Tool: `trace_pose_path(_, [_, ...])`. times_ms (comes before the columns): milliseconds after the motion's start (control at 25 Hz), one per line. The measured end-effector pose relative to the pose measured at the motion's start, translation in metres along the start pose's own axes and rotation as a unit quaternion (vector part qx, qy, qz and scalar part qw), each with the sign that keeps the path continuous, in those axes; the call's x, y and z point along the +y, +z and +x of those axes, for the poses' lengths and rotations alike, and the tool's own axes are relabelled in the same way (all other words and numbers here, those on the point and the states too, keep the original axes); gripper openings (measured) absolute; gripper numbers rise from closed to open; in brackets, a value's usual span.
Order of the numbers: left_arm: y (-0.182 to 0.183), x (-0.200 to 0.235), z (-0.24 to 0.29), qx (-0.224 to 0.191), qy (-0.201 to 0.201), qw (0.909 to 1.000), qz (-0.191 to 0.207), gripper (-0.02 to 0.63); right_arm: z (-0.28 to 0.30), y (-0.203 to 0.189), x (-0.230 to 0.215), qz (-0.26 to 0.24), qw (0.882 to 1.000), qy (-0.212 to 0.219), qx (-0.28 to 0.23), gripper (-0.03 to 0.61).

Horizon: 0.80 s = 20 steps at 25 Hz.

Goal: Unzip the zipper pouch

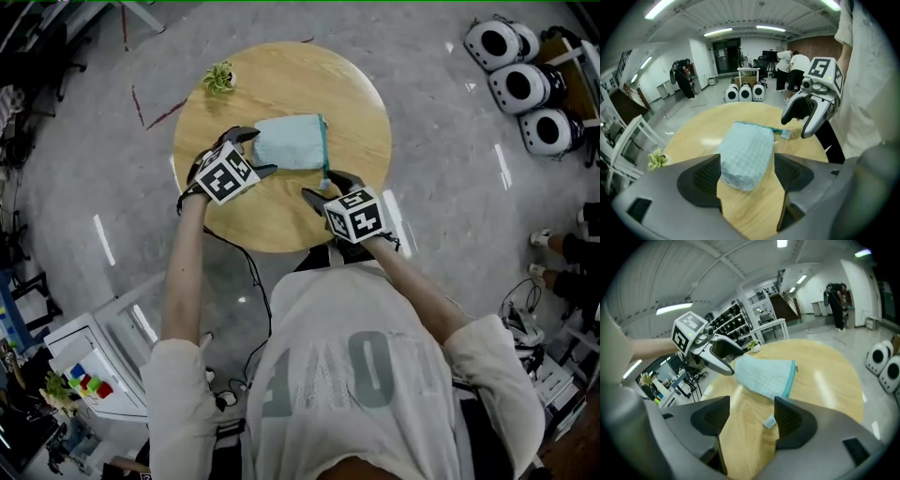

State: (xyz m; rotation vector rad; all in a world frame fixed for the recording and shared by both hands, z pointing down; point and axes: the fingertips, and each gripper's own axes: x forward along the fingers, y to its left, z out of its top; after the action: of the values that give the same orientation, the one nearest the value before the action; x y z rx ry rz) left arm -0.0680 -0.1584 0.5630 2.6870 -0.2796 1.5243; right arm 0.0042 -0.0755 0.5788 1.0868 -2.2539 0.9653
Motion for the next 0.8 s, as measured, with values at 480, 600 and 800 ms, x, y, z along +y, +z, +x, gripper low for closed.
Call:
trace_pose_path(480, [-0.031, -0.040, -0.001, 0.018, -0.016, 0.9993, -0.030, 0.336, 0.026, -0.016, 0.023, 0.037, 0.997, 0.054, 0.042, 0.305])
trace_pose_path(600, [-0.042, -0.055, 0.000, 0.012, -0.014, 0.9984, -0.054, 0.336, 0.032, -0.014, 0.013, 0.079, 0.995, 0.053, 0.038, 0.305])
trace_pose_path(800, [-0.059, -0.071, 0.004, 0.006, -0.010, 0.9964, -0.084, 0.336, 0.041, -0.009, -0.005, 0.165, 0.985, 0.047, 0.024, 0.305])
